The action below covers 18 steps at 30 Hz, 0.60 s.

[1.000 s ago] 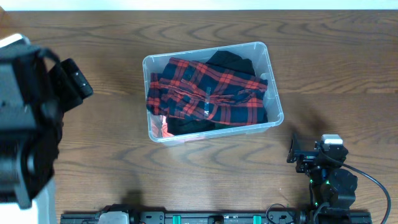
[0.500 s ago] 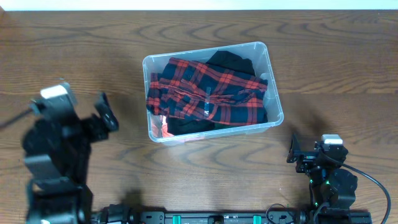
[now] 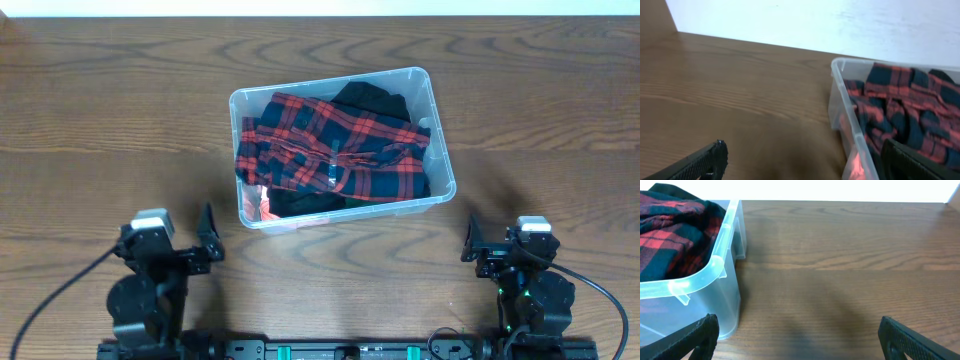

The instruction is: Pack container

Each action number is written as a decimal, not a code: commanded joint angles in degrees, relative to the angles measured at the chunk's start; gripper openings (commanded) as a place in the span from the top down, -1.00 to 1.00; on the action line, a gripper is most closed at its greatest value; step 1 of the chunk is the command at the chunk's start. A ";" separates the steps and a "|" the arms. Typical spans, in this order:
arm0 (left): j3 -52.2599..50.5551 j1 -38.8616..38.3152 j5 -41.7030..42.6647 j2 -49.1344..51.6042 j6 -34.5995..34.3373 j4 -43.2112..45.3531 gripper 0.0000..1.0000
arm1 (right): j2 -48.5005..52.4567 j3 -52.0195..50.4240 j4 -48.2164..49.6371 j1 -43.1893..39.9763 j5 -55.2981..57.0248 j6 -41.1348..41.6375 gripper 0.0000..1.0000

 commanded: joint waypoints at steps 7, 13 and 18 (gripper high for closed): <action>-9.40 -3.45 0.87 -6.73 1.07 4.79 -0.96 | -0.31 -0.20 0.00 -0.15 -0.22 -0.85 -0.99; -15.78 -3.91 0.96 -6.73 1.05 7.45 -0.96 | -0.31 -0.20 0.00 -0.15 -0.24 -0.83 -0.98; -15.89 -4.00 0.57 -6.71 1.05 8.41 -0.96 | -0.31 -0.20 0.00 -0.15 -0.24 -0.85 -0.98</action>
